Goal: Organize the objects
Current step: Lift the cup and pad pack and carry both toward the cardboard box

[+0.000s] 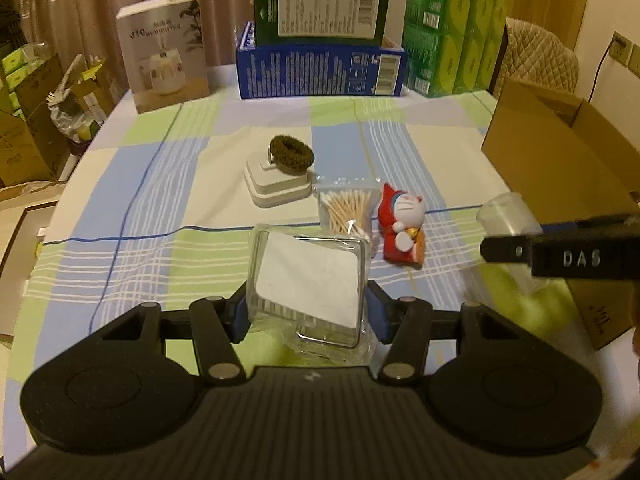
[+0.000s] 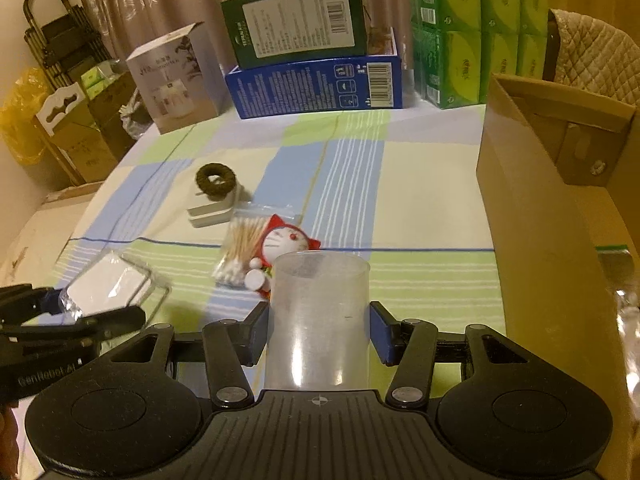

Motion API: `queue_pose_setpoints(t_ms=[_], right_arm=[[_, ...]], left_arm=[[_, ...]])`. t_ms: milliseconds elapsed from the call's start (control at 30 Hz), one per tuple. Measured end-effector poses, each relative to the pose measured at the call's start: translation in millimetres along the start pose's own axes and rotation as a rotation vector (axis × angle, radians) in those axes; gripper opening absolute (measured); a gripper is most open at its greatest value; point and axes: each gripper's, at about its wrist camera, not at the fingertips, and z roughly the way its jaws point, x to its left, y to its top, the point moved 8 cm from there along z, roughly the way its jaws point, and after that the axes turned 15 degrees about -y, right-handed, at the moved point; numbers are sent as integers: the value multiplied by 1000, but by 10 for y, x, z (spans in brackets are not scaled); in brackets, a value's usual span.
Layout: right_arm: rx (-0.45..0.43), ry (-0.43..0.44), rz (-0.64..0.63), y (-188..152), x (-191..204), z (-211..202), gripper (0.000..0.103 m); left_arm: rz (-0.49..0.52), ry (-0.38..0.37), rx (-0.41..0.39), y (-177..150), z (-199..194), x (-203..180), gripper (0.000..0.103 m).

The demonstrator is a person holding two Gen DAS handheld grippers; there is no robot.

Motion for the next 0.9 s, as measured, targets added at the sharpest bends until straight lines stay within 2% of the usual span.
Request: queue_pose_setpoints(t_ms=[267,567,900], right_arm=[[-21,20,38,-40,-67,-500,49],[-68,25,44,-73,-160,-1064,49],[-97,24,50,-192,-274,-1462,49]], left_arm=[[-22,13,-50,101,-492,-281,51],[-49,24,-95,43,-969,-602,51],[-64,10,-126,-65,-1277,-892,51]])
